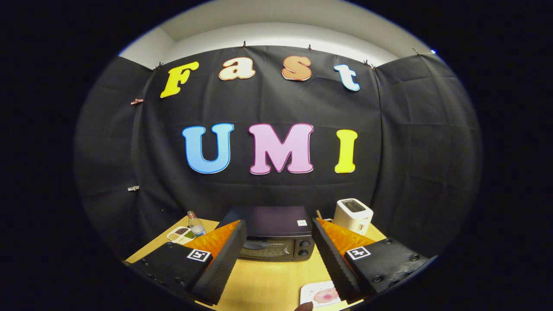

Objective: Open the toaster oven, put the food inside, and close the toaster oven door.

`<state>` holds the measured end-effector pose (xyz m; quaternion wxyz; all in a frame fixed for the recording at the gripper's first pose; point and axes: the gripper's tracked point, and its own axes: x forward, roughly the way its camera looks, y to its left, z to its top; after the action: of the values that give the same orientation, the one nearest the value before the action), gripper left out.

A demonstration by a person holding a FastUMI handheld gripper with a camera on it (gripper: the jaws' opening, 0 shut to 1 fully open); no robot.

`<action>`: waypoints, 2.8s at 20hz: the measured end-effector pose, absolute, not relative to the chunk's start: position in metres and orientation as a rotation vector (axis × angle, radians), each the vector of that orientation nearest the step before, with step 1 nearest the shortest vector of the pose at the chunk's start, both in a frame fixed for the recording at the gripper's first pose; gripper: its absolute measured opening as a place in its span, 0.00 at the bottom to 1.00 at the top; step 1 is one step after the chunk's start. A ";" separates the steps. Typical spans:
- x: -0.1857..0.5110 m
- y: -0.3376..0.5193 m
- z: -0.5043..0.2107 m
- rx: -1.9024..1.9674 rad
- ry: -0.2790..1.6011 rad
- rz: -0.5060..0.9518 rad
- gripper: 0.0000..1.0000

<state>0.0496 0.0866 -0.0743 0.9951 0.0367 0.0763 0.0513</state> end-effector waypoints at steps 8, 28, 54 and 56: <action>0.123 0.143 -0.151 0.070 0.287 0.124 0.98; 0.206 0.175 -0.283 0.046 0.524 0.083 0.99; 0.055 0.171 -0.392 0.014 0.783 0.098 1.00; 0.053 0.168 -0.395 0.025 0.811 0.101 1.00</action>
<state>0.0527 0.1680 -0.3953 0.9175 0.0121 0.3945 0.0491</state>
